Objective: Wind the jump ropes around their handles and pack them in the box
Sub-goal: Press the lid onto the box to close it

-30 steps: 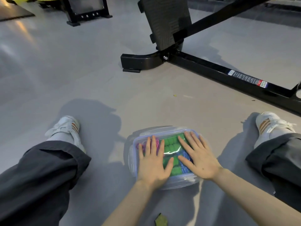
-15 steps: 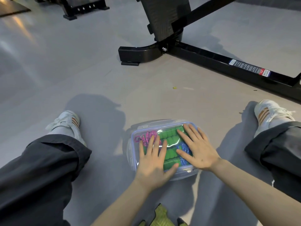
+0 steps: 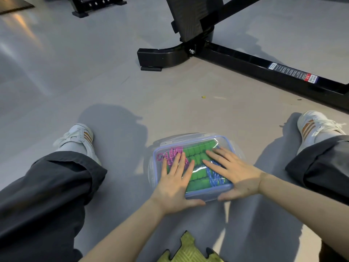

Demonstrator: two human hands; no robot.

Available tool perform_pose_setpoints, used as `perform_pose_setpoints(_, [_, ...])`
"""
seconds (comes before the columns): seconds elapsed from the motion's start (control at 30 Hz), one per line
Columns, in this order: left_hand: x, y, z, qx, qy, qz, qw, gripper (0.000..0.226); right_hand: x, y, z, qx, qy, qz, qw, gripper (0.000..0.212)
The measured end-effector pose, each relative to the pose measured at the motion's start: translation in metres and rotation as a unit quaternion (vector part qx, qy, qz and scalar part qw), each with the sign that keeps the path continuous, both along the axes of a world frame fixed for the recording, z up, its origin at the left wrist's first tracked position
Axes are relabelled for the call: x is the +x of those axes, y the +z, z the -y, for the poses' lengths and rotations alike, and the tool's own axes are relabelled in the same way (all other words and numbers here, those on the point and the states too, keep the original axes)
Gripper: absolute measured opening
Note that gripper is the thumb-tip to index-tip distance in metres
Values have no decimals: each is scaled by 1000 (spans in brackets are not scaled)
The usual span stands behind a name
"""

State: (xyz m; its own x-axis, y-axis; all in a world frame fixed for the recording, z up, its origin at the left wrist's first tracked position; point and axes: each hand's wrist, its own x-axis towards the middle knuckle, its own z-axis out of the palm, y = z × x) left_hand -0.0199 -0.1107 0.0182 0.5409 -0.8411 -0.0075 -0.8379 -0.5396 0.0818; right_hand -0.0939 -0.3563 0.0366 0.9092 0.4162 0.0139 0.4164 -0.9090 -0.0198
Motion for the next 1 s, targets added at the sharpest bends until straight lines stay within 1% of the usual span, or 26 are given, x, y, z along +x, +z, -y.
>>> perform_pose_setpoints(0.07, [1, -1, 1, 7, -4, 7, 1000, 108, 0, 0, 8, -24, 26, 4, 999, 94])
perform_pose_setpoints(0.17, [0, -2, 2, 6, -1, 27, 1000, 100, -3, -5, 7, 0, 33, 20, 999, 85])
perform_pose_setpoints(0.33, [-2, -1, 5, 17, 0, 38, 999, 88, -8, -8, 2, -7, 7, 24, 1000, 79])
perform_pose_setpoints(0.47, [1, 3, 2, 30, -3, 34, 999, 90, -10, -1, -2, -3, -19, -2, 1000, 79])
perform_pose_setpoints(0.53, [13, 6, 0, 39, -34, 52, 997, 91, -14, 3, -11, 3, -52, 5, 999, 79])
perform_pose_setpoints(0.6, [33, 10, -3, 61, -86, 79, 991, 92, -18, 2, -28, 2, -97, 18, 995, 80])
perform_pose_setpoints(0.67, [57, 14, -7, 73, -141, 86, 984, 92, -19, -1, -48, 7, -147, 26, 989, 83])
perform_pose_setpoints(0.77, [86, 26, -15, 95, -185, 104, 973, 89, -18, 3, -68, 40, -186, 32, 981, 85])
perform_pose_setpoints(0.83, [101, 36, -23, 109, -202, 125, 965, 87, -17, 13, -74, 56, -163, 29, 985, 81])
perform_pose_setpoints(0.9, [110, 43, -28, 97, -189, 136, 968, 90, -14, 21, -75, 56, -117, 31, 991, 72])
perform_pose_setpoints(0.93, [107, 46, -30, 87, -176, 126, 972, 91, -13, 23, -74, 63, -98, 28, 993, 67])
perform_pose_setpoints(1.0, [84, 55, -25, 89, -99, 87, 987, 87, -8, 23, -66, 96, -80, 5, 992, 60])
